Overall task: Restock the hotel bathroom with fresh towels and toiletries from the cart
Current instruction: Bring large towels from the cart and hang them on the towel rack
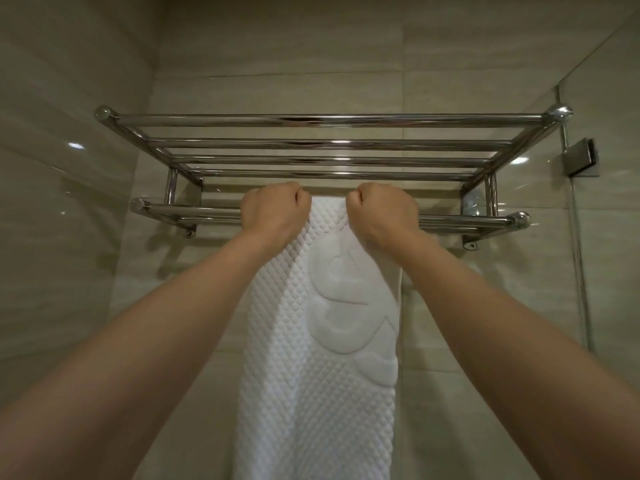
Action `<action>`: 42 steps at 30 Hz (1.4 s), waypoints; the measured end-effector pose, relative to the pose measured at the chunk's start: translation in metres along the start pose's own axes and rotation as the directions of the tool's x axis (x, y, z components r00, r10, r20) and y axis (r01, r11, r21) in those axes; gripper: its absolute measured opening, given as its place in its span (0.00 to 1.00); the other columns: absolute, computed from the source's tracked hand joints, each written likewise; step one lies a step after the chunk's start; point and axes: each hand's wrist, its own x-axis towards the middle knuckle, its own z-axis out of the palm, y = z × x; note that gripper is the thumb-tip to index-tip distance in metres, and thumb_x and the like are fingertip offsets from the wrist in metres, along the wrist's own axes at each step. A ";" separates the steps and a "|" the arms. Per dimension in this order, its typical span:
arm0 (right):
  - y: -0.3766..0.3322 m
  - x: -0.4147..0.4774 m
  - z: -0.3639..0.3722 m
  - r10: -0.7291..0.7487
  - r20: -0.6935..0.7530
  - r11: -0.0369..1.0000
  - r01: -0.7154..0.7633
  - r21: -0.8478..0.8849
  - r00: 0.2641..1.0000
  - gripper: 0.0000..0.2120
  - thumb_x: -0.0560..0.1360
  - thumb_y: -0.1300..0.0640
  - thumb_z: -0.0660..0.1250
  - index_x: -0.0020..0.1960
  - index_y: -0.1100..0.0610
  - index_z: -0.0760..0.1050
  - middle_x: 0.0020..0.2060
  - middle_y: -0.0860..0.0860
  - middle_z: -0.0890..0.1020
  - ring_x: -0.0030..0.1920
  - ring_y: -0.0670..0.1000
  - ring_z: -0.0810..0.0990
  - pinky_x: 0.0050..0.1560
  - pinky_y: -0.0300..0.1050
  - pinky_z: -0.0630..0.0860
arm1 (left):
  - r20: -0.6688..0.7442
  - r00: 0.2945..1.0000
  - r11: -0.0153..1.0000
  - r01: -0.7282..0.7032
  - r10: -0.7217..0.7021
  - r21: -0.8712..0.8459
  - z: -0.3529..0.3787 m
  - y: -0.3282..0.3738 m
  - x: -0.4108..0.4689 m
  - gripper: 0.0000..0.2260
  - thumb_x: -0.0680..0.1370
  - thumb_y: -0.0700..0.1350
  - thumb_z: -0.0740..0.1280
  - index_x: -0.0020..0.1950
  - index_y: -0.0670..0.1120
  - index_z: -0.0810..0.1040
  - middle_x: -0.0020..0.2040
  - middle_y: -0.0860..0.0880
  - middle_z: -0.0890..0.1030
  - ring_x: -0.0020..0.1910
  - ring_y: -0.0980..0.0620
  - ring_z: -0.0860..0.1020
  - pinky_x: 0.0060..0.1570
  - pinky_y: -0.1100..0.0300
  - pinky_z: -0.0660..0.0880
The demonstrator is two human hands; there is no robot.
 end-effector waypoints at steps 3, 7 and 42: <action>0.002 0.011 -0.004 0.047 0.154 0.999 -0.046 -0.014 0.987 0.18 0.79 0.51 0.50 0.34 0.54 0.68 0.32 0.51 0.73 0.37 0.54 0.73 0.39 0.46 0.66 | 0.066 0.998 0.999 0.008 -0.011 0.041 0.000 0.003 0.008 0.18 0.79 0.49 0.51 0.35 0.46 0.74 0.32 0.49 0.75 0.34 0.46 0.74 0.36 0.57 0.66; 0.003 0.021 -0.010 0.120 0.336 0.991 -0.133 0.017 0.934 0.18 0.79 0.48 0.49 0.45 0.55 0.74 0.43 0.53 0.78 0.45 0.55 0.76 0.45 0.48 0.71 | 0.180 0.983 0.998 0.013 -0.026 0.069 0.000 0.004 0.018 0.21 0.80 0.51 0.49 0.33 0.45 0.72 0.31 0.49 0.73 0.32 0.49 0.71 0.32 0.58 0.63; -0.021 0.008 0.000 0.083 0.183 0.982 -0.050 -0.180 0.980 0.19 0.79 0.54 0.48 0.60 0.56 0.74 0.51 0.55 0.80 0.53 0.59 0.78 0.44 0.50 0.65 | -0.175 0.922 0.919 0.294 -0.345 -0.262 0.010 0.009 -0.028 0.19 0.77 0.53 0.62 0.64 0.47 0.68 0.64 0.48 0.68 0.66 0.46 0.64 0.65 0.54 0.60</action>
